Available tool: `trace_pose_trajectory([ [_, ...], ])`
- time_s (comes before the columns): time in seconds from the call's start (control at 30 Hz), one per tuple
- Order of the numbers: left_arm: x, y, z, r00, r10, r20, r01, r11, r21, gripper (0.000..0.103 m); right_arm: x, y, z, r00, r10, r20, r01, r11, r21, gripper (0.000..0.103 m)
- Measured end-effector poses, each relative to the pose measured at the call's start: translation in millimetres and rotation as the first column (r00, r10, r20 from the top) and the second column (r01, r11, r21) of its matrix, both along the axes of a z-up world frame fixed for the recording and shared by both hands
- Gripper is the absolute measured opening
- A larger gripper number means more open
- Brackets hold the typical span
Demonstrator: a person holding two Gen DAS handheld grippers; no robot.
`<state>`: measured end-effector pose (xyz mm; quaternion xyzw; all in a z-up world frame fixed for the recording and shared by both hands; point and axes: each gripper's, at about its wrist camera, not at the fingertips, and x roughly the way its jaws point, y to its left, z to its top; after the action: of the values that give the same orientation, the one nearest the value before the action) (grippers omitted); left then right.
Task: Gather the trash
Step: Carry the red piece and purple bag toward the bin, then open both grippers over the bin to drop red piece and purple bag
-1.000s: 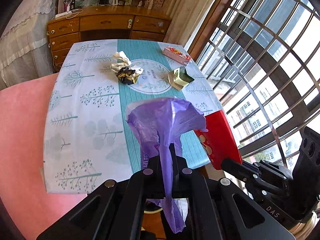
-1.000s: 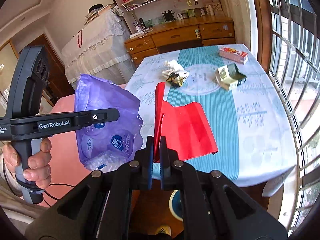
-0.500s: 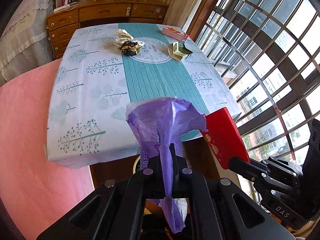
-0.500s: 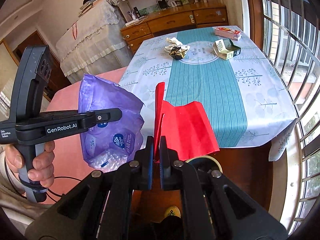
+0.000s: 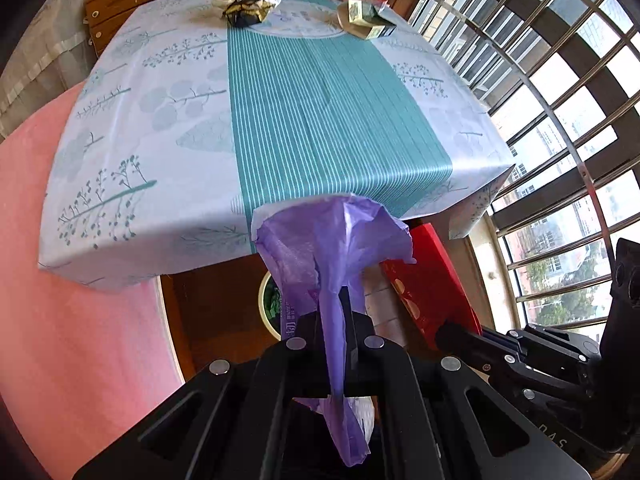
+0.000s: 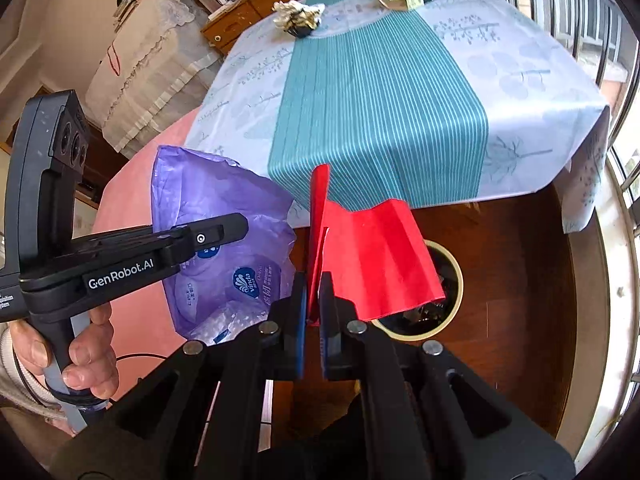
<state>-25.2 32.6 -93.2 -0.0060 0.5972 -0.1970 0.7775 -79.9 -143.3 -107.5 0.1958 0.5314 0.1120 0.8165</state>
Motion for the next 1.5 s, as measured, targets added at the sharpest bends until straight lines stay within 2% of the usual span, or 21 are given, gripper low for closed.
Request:
trace_pose_trajectory([
  [0.27, 8, -30, -122, 0.995, 0.057, -0.078, -0.053, 0.997, 0.061, 0.001, 12, -35, -124, 0.994, -0.014, -0.105, 0.019, 0.999, 0.046, 0.003],
  [0.53, 20, -52, -252, 0.986, 0.089, -0.139, -0.072, 0.990, 0.118, 0.001, 29, -58, -244, 0.985, -0.046, -0.164, 0.056, 0.997, 0.061, 0.003],
  [0.67, 25, -62, -302, 0.983, 0.089, -0.158, -0.066, 0.988, 0.141, 0.002, 35, -68, -292, 0.979, -0.073, -0.193, 0.089, 0.993, 0.073, 0.003],
  [0.8, 32, -70, -338, 0.984, 0.074, -0.162, -0.048, 0.986, 0.158, 0.003, 37, -70, -328, 0.972, -0.093, -0.216, 0.112, 0.991, 0.076, 0.003],
  [0.83, 33, -70, -345, 0.985, 0.069, -0.156, -0.041, 0.984, 0.172, 0.008, 38, -71, -335, 0.970, -0.098, -0.221, 0.118, 0.990, 0.079, 0.003],
  [0.9, 34, -73, -355, 0.988, 0.057, -0.146, -0.029, 0.982, 0.187, 0.027, 41, -70, -346, 0.969, -0.100, -0.227, 0.122, 0.989, 0.081, 0.003],
  [0.97, 34, -73, -362, 0.989, 0.056, -0.134, -0.031, 0.982, 0.185, 0.064, 43, -68, -350, 0.968, -0.100, -0.230, 0.122, 0.989, 0.082, 0.003],
  [1.07, 35, -61, -371, 0.991, 0.074, -0.113, -0.049, 0.977, 0.209, 0.079, 42, -67, -360, 0.965, -0.108, -0.237, 0.132, 0.988, 0.086, 0.003],
  [1.17, 40, -50, -375, 0.989, 0.098, -0.109, -0.071, 0.972, 0.224, 0.086, 44, -67, -366, 0.962, -0.116, -0.246, 0.142, 0.986, 0.088, 0.003],
  [1.5, 44, -14, -365, 0.986, 0.150, -0.079, -0.127, 0.962, 0.242, 0.089, 64, -49, -367, 0.961, -0.112, -0.251, 0.142, 0.984, 0.107, 0.005],
])
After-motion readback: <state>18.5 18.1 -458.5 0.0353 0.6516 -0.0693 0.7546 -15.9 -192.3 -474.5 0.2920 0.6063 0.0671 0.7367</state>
